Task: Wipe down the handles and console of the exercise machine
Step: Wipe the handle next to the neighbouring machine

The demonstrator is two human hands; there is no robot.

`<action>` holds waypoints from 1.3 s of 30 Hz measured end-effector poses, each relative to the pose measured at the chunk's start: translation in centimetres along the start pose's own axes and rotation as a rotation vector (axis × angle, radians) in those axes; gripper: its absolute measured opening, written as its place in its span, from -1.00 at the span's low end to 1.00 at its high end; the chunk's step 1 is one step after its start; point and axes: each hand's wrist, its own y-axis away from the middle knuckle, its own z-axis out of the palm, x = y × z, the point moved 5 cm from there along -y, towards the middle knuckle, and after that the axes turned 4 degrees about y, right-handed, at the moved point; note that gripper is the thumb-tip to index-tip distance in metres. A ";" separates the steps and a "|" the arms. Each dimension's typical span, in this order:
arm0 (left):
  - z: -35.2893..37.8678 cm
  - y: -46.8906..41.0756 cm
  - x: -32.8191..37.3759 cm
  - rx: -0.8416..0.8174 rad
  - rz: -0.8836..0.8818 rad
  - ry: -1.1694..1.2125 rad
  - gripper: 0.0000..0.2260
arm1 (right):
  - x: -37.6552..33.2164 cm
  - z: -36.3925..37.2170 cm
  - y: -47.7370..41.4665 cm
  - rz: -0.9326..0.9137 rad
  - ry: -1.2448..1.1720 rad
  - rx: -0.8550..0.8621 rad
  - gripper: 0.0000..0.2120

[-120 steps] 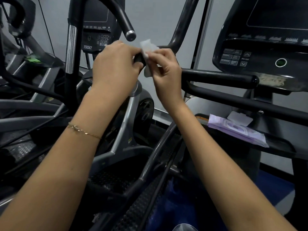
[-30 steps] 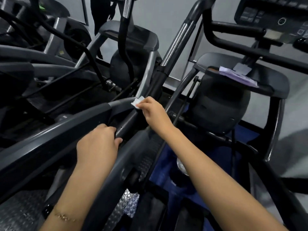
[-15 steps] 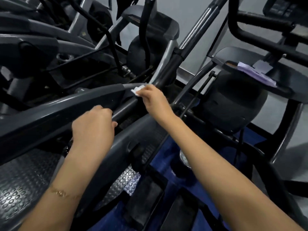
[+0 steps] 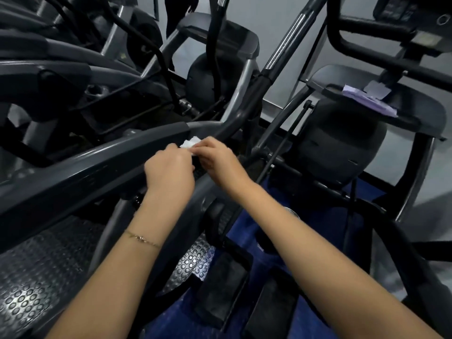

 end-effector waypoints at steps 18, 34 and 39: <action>-1.3 4.9 -5.4 -0.027 0.000 0.154 -0.66 | -2.3 -0.6 -0.4 0.191 0.032 0.052 -0.80; -0.6 6.0 -7.8 -0.015 -0.012 0.412 -0.68 | -7.4 2.1 3.4 0.057 0.000 0.066 -0.74; -0.8 5.8 -7.6 -0.044 -0.009 0.390 -0.63 | -6.4 1.1 2.3 0.158 -0.054 0.022 -0.77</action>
